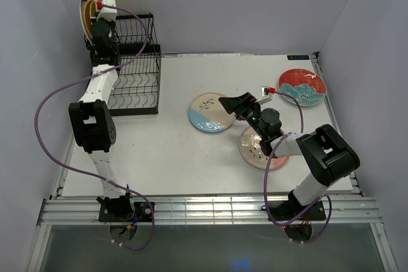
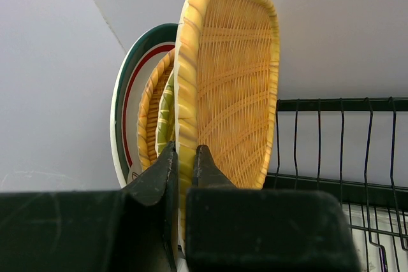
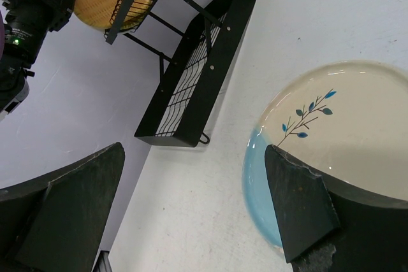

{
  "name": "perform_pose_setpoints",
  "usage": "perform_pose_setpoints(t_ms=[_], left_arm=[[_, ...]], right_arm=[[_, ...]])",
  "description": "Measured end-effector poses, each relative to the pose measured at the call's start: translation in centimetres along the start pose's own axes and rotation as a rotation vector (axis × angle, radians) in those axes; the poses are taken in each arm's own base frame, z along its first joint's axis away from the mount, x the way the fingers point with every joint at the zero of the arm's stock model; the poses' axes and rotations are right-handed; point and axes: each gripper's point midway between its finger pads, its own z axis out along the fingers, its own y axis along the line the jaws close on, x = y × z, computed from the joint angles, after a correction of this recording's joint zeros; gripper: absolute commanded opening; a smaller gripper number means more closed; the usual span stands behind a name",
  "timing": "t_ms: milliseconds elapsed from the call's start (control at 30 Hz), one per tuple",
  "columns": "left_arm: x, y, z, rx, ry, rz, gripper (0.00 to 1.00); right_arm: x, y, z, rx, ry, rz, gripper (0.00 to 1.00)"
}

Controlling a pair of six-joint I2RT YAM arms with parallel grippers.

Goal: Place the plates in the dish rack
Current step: Insert the plate into the dish rack.

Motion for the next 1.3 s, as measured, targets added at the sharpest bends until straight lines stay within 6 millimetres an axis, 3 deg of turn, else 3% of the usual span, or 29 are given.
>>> perform_pose_setpoints(t_ms=[1300], left_arm=[[0.14,-0.27,0.00,0.015,0.002,-0.007,0.25]], right_arm=[[-0.07,0.00,0.00,0.000,-0.002,-0.001,0.96]])
